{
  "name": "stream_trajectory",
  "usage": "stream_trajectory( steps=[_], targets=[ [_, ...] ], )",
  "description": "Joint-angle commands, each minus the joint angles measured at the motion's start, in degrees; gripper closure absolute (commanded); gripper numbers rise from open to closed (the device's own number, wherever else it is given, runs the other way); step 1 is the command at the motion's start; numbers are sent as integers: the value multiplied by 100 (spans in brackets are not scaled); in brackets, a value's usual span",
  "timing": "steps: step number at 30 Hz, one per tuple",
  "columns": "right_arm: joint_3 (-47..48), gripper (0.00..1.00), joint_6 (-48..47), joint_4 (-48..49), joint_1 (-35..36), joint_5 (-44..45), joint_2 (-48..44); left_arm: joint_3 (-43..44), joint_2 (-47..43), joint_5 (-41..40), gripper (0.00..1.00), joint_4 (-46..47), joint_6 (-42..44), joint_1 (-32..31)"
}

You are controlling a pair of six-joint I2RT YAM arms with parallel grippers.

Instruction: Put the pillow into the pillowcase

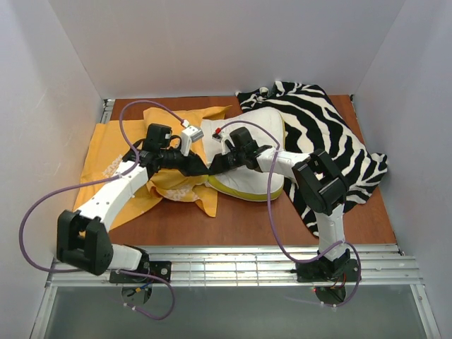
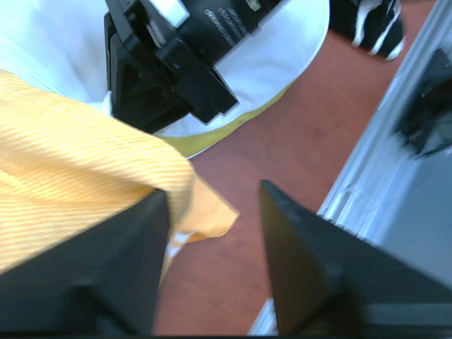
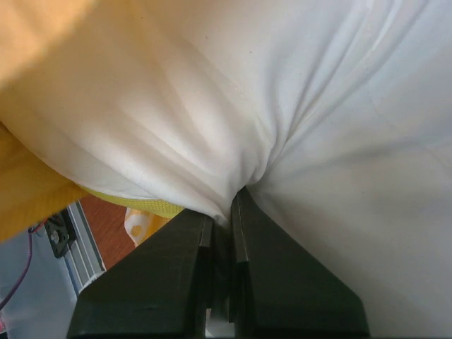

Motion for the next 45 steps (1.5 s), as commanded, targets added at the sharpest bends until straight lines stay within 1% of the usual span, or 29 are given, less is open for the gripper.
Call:
stream_trajectory(
  steps=[1,2,3,5,6,7,9,10,13,14,16,17,20,23,28,29,32,33,35,36,37,39,40,41,42,43,44,45],
  targets=[
    [-51,99,147,479,57,-240,-277,-35,-988,-589,46,-1019,1841,-60],
    [-33,99,156,488,57,-266,-278,-133,-1416,-660,41,-1117,2139,-60],
    [-16,99,174,488,57,-319,-278,-264,-1638,-705,36,-1240,3004,-60],
    [46,99,209,479,66,-346,-251,-693,-2199,-1028,32,-1461,3651,-95],
    [107,99,226,488,57,-372,-216,-827,-2325,-1126,32,-1470,3933,-103],
    [125,99,235,488,66,-398,-199,-967,-2413,-1266,31,-1574,4536,-173],
    [160,99,244,488,57,-398,-163,-1363,-2659,-1355,32,-1585,4936,-253],
    [160,99,235,471,57,-390,-137,-1512,-2721,-1416,32,-1454,5268,-349],
    [99,99,244,470,48,-398,-128,-1987,-2888,-1715,31,-1155,5701,-621],
    [99,99,244,470,40,-416,-128,-2267,-2923,-1994,31,-1032,5972,-700],
    [55,99,253,470,48,-460,-119,-2506,-3011,-2259,31,-794,6315,-920],
    [55,99,262,470,48,-512,-119,-2759,-3072,-2513,31,-663,6796,-982],
    [72,99,270,444,31,-557,-93,-3112,-3213,-2831,31,-390,7580,-1009],
    [99,99,279,426,40,-618,-76,-3473,-3310,-3078,31,-100,8065,-1000],
    [64,99,279,391,31,-750,-67,-3956,-3109,-3429,31,726,8356,-1009],
    [63,99,279,383,31,-767,-58,-4000,-2934,-3482,31,849,8374,-1009],
    [55,99,262,356,40,-820,-40,-4246,-2661,-3737,35,1420,8558,-1009],
    [46,99,262,356,31,-846,-40,-4360,-2616,-3798,35,1926,8628,-1009],
    [55,99,279,347,40,-882,-31,-4562,-2537,-3808,42,2404,8822,-1009],
    [46,99,279,356,40,-934,-31,-4572,-2406,-3755,47,2728,8796,-1009],
    [55,99,297,356,40,-952,-23,-4546,-2327,-3703,57,2801,8683,-1009],
    [81,99,323,356,31,-1005,-14,-4423,-1967,-3702,72,3039,8516,-1018],
    [98,99,341,356,40,-1022,-14,-4292,-1844,-3676,79,3030,8184,-1018],
    [125,99,367,365,40,-1040,4,-3978,-1729,-3606,95,2987,7963,-1026],
    [151,99,428,365,40,-1049,12,-3748,-1519,-3536,100,2699,7717,-1087],
    [230,99,463,365,31,-1049,47,-3537,-1439,-3439,100,2470,7358,-1131],
    [274,99,507,391,40,-1058,74,-3326,-1386,-3090,100,1954,7111,-1193],
    [327,99,603,409,40,-1049,83,-2837,-1333,-2895,100,1758,6847,-1228]
  ],
)
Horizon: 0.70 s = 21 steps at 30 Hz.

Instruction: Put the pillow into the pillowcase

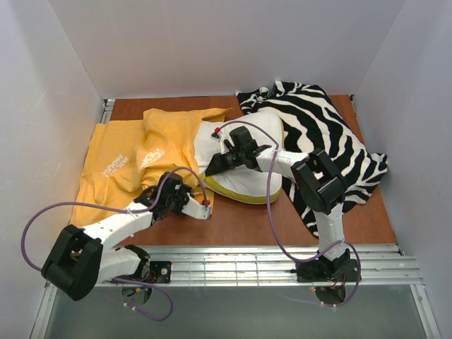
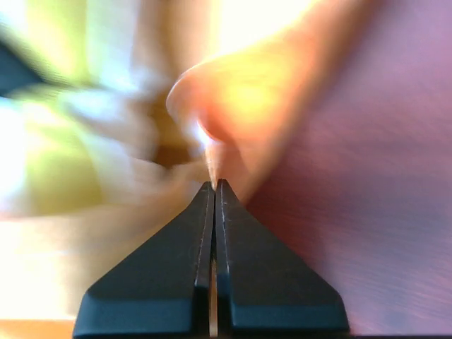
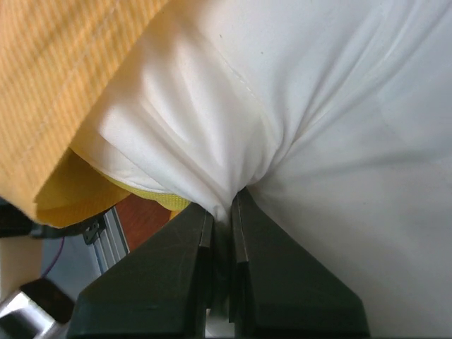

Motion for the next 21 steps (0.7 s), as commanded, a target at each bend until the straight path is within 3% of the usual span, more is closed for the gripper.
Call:
stream_trajectory(
  steps=[1,4,9,12,17,18,19,21],
  targets=[
    [436,99,401,192,42,-465,98,1117,86,878,100,-678,-1180,-188],
    [647,99,498,219,50,-386,151,1952,138,1801,100,-1426,-2006,-469],
    [841,99,674,280,59,-228,283,2901,384,2189,100,-1559,-3508,-1514],
    [789,99,683,289,103,-62,371,3096,560,2233,100,-1357,-4046,-1919],
    [184,99,490,298,147,36,494,2973,614,2261,100,-1295,-4723,-1990],
    [-105,99,420,289,147,44,381,2999,509,2121,96,-1348,-4933,-1990],
    [-299,99,358,315,147,62,275,3130,404,1832,84,-1540,-5414,-1973],
    [-809,99,217,385,147,10,-49,3368,61,1750,75,-1883,-5839,-1868]
  ],
)
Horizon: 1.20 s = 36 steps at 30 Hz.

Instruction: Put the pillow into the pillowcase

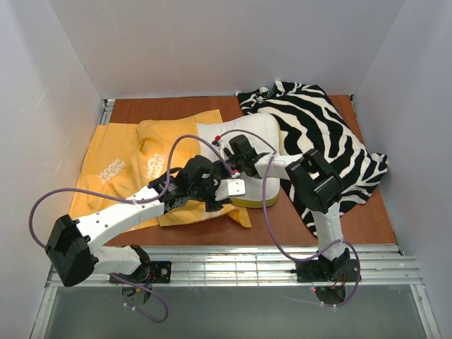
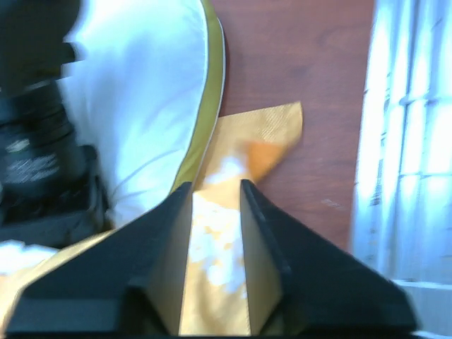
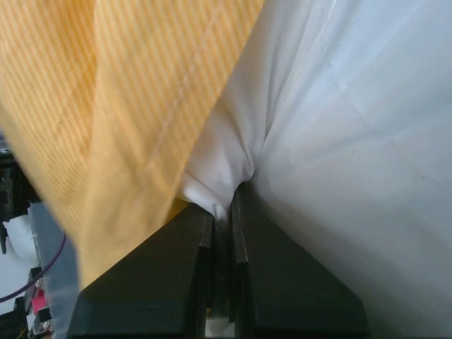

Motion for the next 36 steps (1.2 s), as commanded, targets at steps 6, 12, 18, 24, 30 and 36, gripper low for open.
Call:
stream_trajectory(
  steps=[6,12,18,24,30,36],
  targets=[
    [-1312,99,-284,234,121,-173,-927,1316,-1111,-100,47,-864,-2863,1342],
    [-849,89,-1291,-1322,560,-191,-1149,2236,232,-200,40,-891,-3838,3135],
    [-189,36,-3112,-3333,465,722,-1806,3319,2315,5,35,-1093,-3201,3726],
    [610,12,-4432,-4722,95,1171,-2264,4804,4212,813,21,-1777,-1935,3814],
    [1067,7,-4898,-4951,-449,1593,-2291,4798,5252,559,15,-1683,-1213,3823],
    [1780,5,-5354,-4943,-898,1804,-1852,4385,5570,778,56,-1542,-440,3744]
  ],
)
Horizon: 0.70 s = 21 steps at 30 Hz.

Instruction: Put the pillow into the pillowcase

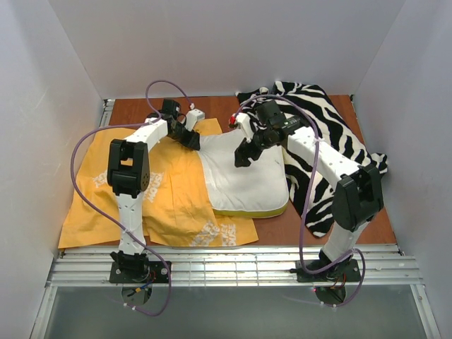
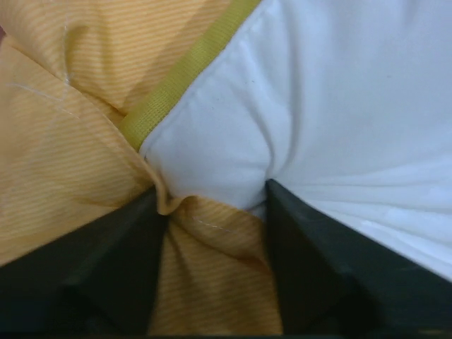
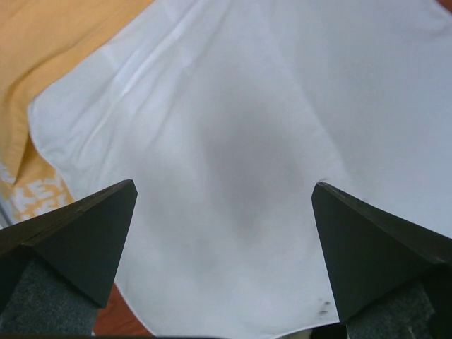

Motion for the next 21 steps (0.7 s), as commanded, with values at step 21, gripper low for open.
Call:
stream_trajectory(
  steps=[21],
  targets=[
    [2466,1,-1238,-82,-474,-1788,3172,-3011,-2613,483,100,2055,2047,-345]
  ],
)
